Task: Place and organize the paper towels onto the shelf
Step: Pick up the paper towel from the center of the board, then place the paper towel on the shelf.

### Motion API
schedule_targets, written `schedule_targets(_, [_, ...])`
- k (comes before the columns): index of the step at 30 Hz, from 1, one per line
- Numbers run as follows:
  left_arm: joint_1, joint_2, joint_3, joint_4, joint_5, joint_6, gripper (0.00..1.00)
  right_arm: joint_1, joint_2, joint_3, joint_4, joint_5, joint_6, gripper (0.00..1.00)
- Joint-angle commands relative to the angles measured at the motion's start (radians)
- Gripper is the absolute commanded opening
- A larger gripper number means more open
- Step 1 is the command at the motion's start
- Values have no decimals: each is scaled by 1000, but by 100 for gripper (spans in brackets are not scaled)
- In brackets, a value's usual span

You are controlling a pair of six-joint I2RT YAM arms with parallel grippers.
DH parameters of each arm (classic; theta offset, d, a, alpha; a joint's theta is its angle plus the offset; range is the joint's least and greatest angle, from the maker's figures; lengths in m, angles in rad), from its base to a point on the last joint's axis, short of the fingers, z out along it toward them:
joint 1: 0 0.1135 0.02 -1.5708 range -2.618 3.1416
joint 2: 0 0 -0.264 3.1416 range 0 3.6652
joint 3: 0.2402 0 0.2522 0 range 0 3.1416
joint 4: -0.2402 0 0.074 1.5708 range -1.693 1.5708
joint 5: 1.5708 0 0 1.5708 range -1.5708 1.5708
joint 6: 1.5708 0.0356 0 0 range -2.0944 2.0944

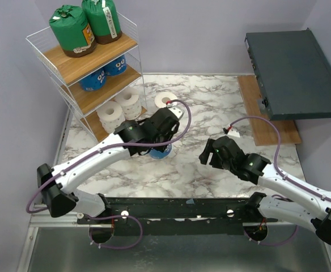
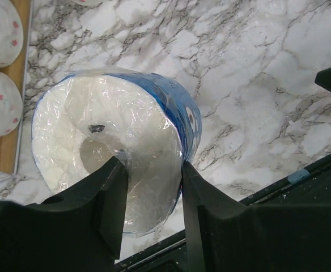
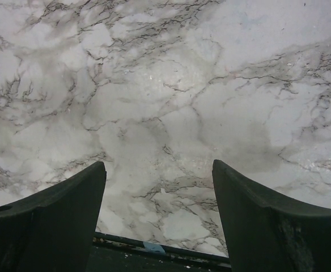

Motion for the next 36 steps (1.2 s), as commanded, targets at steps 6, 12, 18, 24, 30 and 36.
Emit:
schedule_targets(6, [100,-202,121,-129,-99,151,25,3,40,33,55,-18,-48,78])
schedule_targets(12, [143,-258,170,-86,-130,288,18,2,75,46,68,-43,-59,78])
schedule_targets(18, [247,-232,252,-94,-162,354,18,3,73,43,72,-51,-67,78])
schedule_targets(24, [335,-153,336,-133,-202,394,20,3,68,46,62,-56,-78,78])
schedule_targets(30, [388,-140,368,-100,-221,452,21,2,67,51,46,-49,-89,78])
schedule_targets(36, [441,-126,390,-77,-240,492,21,3,79,53,48,-53,-90,78])
